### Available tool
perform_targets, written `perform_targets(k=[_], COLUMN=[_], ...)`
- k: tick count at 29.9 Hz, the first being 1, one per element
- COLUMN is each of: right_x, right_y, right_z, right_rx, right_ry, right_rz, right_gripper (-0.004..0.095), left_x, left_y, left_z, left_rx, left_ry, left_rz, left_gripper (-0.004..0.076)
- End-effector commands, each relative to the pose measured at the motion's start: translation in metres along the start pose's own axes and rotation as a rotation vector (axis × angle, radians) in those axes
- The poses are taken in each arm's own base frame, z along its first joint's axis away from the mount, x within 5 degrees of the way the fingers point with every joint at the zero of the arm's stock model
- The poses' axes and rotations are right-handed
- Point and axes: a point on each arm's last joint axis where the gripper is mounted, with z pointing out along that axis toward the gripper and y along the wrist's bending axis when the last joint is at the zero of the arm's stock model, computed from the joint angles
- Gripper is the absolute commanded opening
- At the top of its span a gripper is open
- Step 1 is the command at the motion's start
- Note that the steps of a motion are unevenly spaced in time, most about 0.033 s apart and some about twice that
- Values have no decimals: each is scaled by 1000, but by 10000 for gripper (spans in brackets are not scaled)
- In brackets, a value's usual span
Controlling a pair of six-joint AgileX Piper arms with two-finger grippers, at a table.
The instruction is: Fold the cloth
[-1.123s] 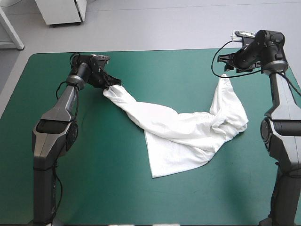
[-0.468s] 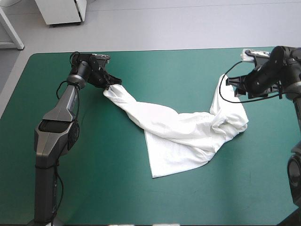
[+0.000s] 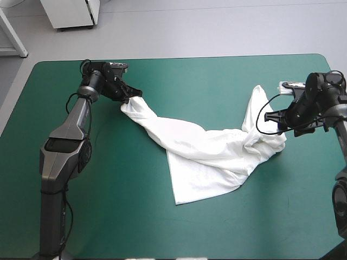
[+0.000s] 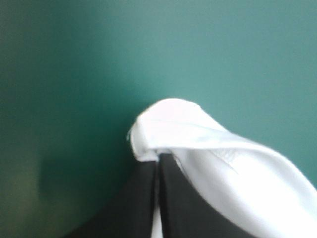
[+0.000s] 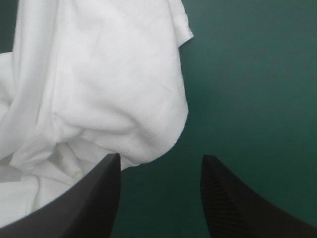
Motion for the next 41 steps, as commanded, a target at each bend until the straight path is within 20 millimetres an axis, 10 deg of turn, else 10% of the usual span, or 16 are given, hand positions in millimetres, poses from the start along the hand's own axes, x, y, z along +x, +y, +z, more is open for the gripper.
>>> perform_targets(k=[1, 22, 27, 34, 41], right_x=[-8, -25, -24, -24, -14], right_y=[-1, -2, -4, -5, -4], right_z=[0, 90, 89, 60, 2], right_rx=[6, -12, 11, 38, 37], right_ry=[-44, 117, 135, 61, -80], right_rz=[2, 49, 35, 15, 10], right_gripper=[483, 406, -20, -17, -17], left_x=[-16, -17, -17, -19, -29], left_y=[-7, -7, -7, -9, -16], left_z=[-44, -44, -44, -56, -117], left_rx=[17, 19, 19, 24, 13], left_ry=[-142, -149, -147, -147, -266], left_rz=[1, 5, 18, 32, 81], left_gripper=[-22, -22, -22, -22, -22])
